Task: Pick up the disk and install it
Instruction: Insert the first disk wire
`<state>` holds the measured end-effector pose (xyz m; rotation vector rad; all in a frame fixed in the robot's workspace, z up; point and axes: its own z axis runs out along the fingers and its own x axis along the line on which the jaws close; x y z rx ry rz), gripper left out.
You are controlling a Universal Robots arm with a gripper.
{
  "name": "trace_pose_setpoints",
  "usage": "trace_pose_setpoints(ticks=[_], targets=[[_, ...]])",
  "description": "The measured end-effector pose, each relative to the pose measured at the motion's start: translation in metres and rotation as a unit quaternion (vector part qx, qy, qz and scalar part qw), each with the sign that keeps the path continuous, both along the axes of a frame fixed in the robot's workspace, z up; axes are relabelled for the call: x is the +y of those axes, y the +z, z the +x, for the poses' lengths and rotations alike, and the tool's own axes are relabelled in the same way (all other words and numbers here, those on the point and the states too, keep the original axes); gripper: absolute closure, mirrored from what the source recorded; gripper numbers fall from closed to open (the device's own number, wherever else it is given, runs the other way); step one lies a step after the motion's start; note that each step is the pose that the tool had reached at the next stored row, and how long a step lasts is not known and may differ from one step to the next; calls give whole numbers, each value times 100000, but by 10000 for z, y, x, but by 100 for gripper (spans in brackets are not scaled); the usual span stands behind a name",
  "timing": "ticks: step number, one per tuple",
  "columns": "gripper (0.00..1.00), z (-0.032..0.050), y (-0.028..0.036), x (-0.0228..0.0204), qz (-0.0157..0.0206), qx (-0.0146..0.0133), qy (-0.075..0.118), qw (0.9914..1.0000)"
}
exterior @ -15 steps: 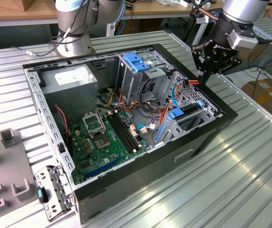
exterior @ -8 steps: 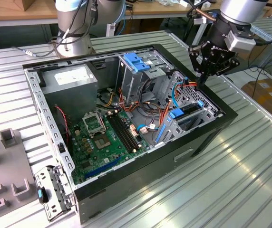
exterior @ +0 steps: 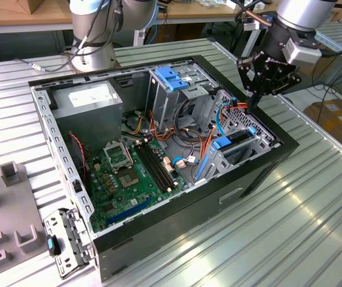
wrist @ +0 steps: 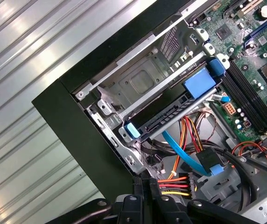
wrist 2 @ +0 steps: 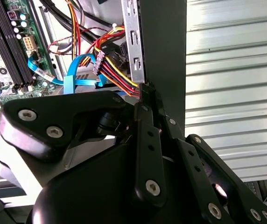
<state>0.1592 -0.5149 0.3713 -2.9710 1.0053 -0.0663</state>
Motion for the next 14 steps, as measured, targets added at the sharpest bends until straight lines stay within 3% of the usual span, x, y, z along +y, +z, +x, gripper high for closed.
trace_pose_setpoints(ticks=[14], targets=[[83,-5,9,0,4,-1,-2541,99968]])
